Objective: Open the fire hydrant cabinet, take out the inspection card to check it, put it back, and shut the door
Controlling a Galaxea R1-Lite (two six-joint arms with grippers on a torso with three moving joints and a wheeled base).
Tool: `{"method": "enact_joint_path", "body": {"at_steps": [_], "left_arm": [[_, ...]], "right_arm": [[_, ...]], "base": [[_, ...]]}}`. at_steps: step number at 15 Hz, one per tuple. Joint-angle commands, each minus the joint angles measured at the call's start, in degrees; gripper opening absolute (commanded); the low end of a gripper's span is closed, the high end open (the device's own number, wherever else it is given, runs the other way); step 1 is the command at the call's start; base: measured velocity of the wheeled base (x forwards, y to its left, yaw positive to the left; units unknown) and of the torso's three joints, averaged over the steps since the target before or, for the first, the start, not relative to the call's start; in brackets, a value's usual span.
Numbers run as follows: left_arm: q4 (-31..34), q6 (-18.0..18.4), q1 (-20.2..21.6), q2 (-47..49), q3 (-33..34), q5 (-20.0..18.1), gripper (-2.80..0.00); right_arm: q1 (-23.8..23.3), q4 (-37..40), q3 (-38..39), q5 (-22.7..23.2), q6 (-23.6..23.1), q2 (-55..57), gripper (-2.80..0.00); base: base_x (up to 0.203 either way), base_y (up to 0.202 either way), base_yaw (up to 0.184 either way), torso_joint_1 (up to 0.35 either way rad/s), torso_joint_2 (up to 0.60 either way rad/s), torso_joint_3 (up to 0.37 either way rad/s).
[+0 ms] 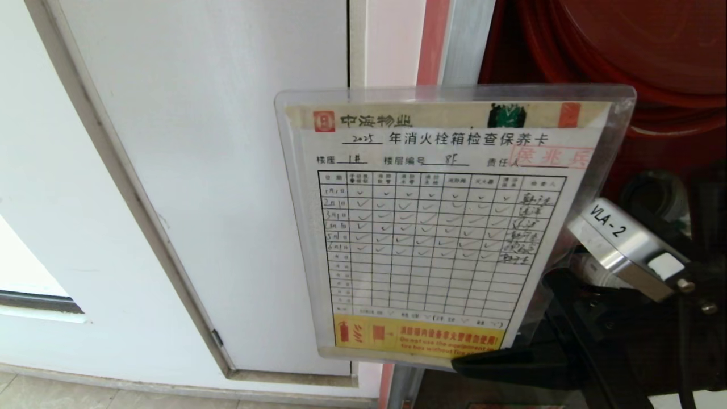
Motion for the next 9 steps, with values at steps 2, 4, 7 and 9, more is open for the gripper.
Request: {"method": "enact_joint_path", "body": {"at_steps": [2, 4, 7, 9], "left_arm": [[0.00, 0.00, 0.00, 0.07, -0.02, -0.02, -2.80], [0.00, 0.00, 0.00, 0.07, -0.02, -0.02, -2.80], [0.00, 0.00, 0.00, 0.07, -0.02, -0.02, -2.80], [0.00, 0.00, 0.00, 0.07, -0.02, -0.02, -2.80]], "right_arm": [[0.71, 0.01, 1.94, 0.24, -0.10, -2.55, -2.80], [1.32, -0.20, 2.16, 0.24, -0.10, -3.70, -2.80], [1.45, -0.28, 0.10, 0.24, -0.10, -3.89, -2.80], [1.52, -0.32, -1.26, 0.08, -0.10, -3.62, -2.80]], "base": [[0.000, 0.000, 0.000, 0.000, 0.00, 0.000], [0.000, 0.000, 0.000, 0.000, 0.00, 0.000], [0.000, 0.000, 0.000, 0.000, 0.00, 0.000], [0.000, 0.000, 0.000, 0.000, 0.00, 0.000]]}}
